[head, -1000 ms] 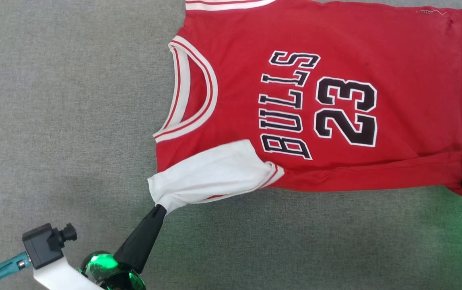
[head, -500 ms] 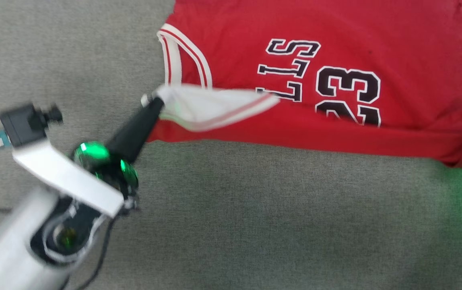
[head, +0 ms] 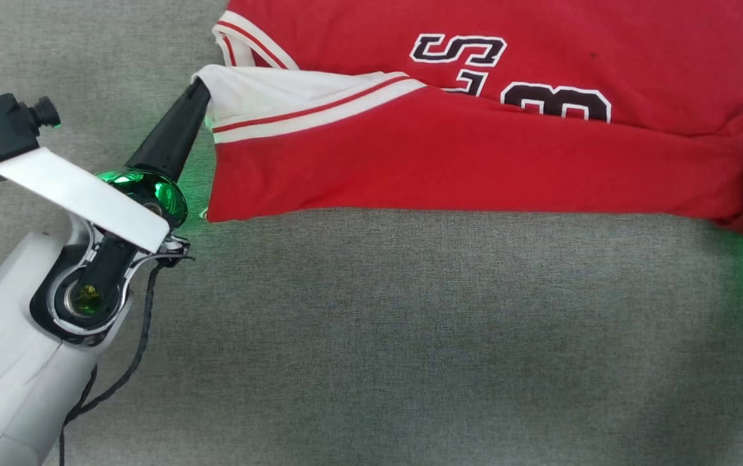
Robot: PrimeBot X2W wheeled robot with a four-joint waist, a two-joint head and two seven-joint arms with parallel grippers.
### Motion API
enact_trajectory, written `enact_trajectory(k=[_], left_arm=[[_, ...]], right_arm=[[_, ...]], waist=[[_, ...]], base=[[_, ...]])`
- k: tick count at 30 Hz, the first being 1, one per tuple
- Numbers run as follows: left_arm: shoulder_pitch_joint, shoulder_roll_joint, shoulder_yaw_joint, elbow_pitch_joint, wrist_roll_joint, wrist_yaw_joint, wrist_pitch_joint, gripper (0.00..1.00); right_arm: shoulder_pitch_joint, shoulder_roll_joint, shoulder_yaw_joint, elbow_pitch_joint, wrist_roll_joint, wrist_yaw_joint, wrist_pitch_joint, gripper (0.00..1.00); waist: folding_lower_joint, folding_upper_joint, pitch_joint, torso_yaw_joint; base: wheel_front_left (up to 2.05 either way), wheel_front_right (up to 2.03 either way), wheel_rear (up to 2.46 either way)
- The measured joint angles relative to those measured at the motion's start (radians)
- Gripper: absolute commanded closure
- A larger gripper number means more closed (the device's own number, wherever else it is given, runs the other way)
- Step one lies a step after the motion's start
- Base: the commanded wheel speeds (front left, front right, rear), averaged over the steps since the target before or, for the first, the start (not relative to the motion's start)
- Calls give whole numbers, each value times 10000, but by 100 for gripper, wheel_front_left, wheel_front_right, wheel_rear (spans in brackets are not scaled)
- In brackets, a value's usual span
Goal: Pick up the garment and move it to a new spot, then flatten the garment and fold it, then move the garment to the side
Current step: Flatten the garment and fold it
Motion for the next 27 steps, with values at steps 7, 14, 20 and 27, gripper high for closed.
enact_trajectory(k=[7, 14, 20, 27], left_arm=[[-346, -71, -178, 836, 226, -10, -117, 100], [-900, 176, -1110, 1611, 1195, -21, -234, 0], [-1317, 1243, -2228, 1666, 2422, 0, -391, 0], [-1943, 2685, -3244, 920, 2675, -4, 1135, 0]], right_arm=[[-268, 15, 182, 466, 4, 4, -500, 100], [-281, -130, 543, 765, -176, 6, -924, 0], [23, -314, 616, 709, -247, 4, -1064, 0], [322, -483, 487, 265, -238, -2, -1097, 0]], waist=[[0, 0, 155, -54], [0, 0, 34, -88], [0, 0, -373, -55], [0, 0, -925, 65]], base=[[0, 0, 0], [0, 0, 0], [0, 0, 0], [0, 0, 0]])
